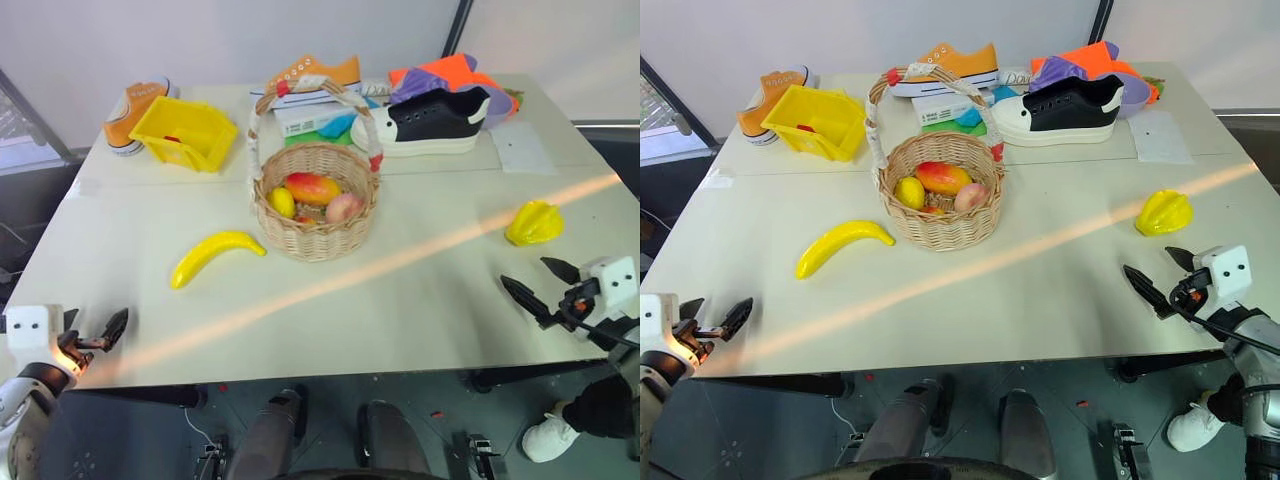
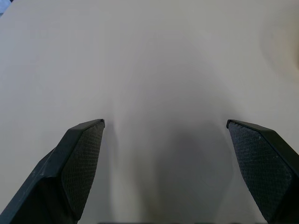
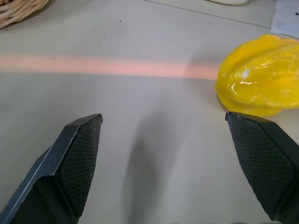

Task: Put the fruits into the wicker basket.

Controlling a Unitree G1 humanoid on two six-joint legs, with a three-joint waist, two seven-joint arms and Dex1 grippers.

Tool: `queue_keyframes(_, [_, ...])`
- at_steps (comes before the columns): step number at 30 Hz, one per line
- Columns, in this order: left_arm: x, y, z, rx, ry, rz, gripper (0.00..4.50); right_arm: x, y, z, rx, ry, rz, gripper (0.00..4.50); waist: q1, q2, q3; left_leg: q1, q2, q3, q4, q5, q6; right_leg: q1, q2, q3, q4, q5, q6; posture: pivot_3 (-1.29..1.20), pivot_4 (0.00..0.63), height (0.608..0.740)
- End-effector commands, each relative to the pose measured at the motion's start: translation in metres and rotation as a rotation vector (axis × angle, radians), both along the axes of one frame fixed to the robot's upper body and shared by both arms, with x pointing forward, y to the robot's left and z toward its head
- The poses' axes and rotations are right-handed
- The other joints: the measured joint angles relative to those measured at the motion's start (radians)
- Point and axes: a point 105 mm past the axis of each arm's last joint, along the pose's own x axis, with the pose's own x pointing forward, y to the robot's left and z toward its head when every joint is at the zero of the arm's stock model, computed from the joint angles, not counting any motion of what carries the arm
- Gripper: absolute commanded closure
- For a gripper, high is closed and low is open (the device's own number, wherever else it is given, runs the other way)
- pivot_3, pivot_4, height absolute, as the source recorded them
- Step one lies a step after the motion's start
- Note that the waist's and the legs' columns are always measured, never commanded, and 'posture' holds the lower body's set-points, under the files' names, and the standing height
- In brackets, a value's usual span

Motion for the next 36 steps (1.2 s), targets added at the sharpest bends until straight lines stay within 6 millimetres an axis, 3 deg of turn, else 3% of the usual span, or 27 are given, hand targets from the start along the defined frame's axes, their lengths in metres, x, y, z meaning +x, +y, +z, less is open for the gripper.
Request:
queue_keyframes(1, [0.002,0.004,0.017,0.035,-0.058,0.006,0.02,0.002,0.004,0.011,-0.002,-0.044,0.012,0.09,0.001,0.000,0.000,0.000,0.000,0.000,0.000,0.000,0.000,0.000,0.000,0.000,0.000,0.000,0.000,0.00,0.150,0.740])
queue_keyframes(5, [0.013,-0.002,0.026,-0.003,-0.098,-0.029,0.02,0.000,0.010,0.017,0.000,-0.042,0.038,0.09,0.001,0.000,0.000,0.000,0.000,0.000,0.000,0.000,0.000,0.000,0.000,0.000,0.000,0.000,0.000,0.00,0.150,0.740])
queue_keyframes(8, [0.025,-0.011,0.037,-0.013,-0.121,-0.083,0.02,-0.004,0.029,0.023,-0.001,-0.013,0.138,0.09,0.001,0.000,0.000,0.000,0.000,0.000,0.000,0.000,0.000,0.000,0.000,-0.001,0.001,0.000,0.000,0.00,0.150,0.740])
queue_keyframes(12, [0.041,-0.037,0.057,-0.038,-0.147,-0.259,0.02,-0.012,0.075,0.041,0.010,0.004,0.336,0.09,0.000,0.000,0.000,0.000,0.000,0.000,0.001,0.000,0.000,0.000,0.001,-0.001,0.001,0.000,0.000,0.00,0.150,0.740])
queue_keyframes(18, [0.060,-0.074,0.067,0.030,-0.027,-0.541,0.02,-0.030,0.145,0.060,-0.014,0.032,0.622,0.09,0.000,0.000,0.000,0.000,0.000,0.000,0.001,0.000,0.000,0.000,0.000,0.000,0.001,0.000,0.000,0.00,0.150,0.740])
queue_keyframes(25, [0.102,-0.095,0.061,0.138,0.095,-0.712,0.02,-0.040,0.202,0.073,-0.072,-0.039,0.856,0.09,0.000,-0.001,0.000,-0.001,0.000,0.000,0.001,0.000,0.000,-0.001,-0.001,-0.001,-0.001,0.000,0.000,0.00,0.150,0.740])
queue_keyframes(28, [0.114,-0.102,0.055,0.171,0.147,-0.771,0.02,-0.040,0.213,0.078,-0.074,-0.078,0.887,0.09,0.001,-0.003,0.001,-0.002,0.000,-0.001,0.001,0.000,0.000,-0.002,0.000,-0.002,0.000,0.001,0.000,0.00,0.150,0.740])
queue_keyframes(33, [0.126,-0.104,0.040,0.234,0.205,-0.800,0.02,-0.040,0.212,0.076,-0.092,-0.096,0.882,0.09,-0.002,-0.003,0.001,-0.002,-0.001,-0.001,0.001,0.000,0.001,-0.002,-0.001,-0.002,-0.001,0.002,0.003,0.00,0.150,0.740])
queue_keyframes(36, [0.125,-0.103,0.036,0.247,0.216,-0.810,0.82,-0.039,0.211,0.076,-0.096,-0.109,0.872,0.00,-0.001,-0.004,0.001,-0.002,-0.001,-0.001,0.001,0.000,0.001,-0.002,0.000,-0.002,0.001,0.003,0.004,0.00,0.150,0.740])
